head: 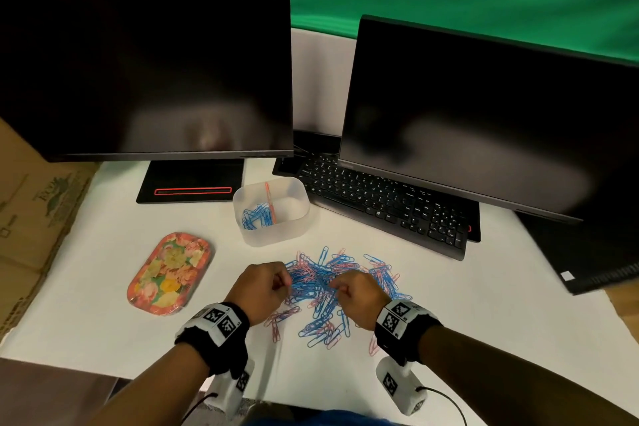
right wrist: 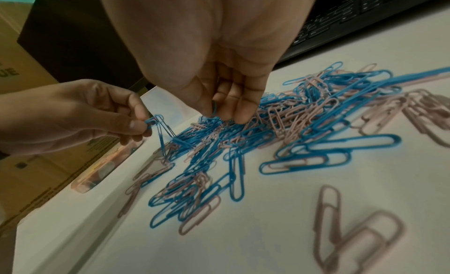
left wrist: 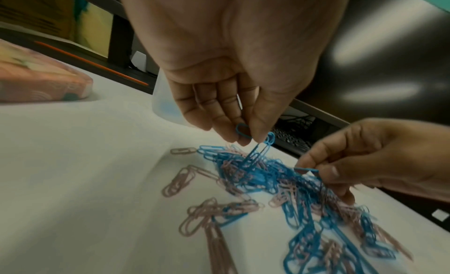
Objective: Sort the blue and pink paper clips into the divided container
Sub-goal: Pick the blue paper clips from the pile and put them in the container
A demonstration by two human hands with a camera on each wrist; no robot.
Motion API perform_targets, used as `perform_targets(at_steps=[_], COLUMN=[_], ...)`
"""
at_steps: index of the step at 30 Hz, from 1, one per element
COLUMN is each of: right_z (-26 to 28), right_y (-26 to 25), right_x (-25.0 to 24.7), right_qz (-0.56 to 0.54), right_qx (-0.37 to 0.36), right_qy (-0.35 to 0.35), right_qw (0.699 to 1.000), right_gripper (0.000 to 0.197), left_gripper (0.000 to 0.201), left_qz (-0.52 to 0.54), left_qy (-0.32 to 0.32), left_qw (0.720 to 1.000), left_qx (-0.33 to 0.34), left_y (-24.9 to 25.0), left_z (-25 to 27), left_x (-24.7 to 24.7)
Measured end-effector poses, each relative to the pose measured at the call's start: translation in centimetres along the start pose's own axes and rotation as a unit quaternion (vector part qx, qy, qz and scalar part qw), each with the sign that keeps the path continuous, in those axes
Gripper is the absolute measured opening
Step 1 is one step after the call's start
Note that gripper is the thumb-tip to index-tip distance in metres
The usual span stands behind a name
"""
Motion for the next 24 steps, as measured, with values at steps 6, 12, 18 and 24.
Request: perform_targets(at_steps=[6, 12, 18, 24], right_z=[-0.1, 0.3, -0.6, -1.1], right_y=[0.4, -0.9, -3.0, -5.6], right_x=[-0.6, -1.2, -1.7, -1.6], right_qz=[-0.046, -0.136, -0.314, -0.479], right_qx=[0.011, -0.024, 0.014, 0.064], right_qy=[0.028, 0.057, 0.045, -0.013], right_qw=[0.998, 0.989, 0.948, 0.876], right_gripper=[0.011, 0.021, 0.024, 0.020], left_gripper=[0.016, 0.015, 0.015, 0.007], left_qz=[0.150, 0.325, 0.521, 0.535], left_qy=[0.024, 0.027, 0.052, 0.083], left_qw=[0.988, 0.943, 0.846, 0.831], left_qx=[-0.007, -0.068, -0.103, -0.132], left_y=[0.6, 0.9, 1.3, 0.2], left_z=[0.2, 0.5, 0.3, -0.5], left_x=[-1.3, -2.9, -4.3, -6.1])
Point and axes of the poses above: each hand's wrist, its own z-axis away from the middle knuckle, its own x-axis out of the palm, y = z × x, the point moved 7 cm from there along -z, towards the middle knuckle, and after that the axes turned 4 degrees about -z, right-handed, at the moved point
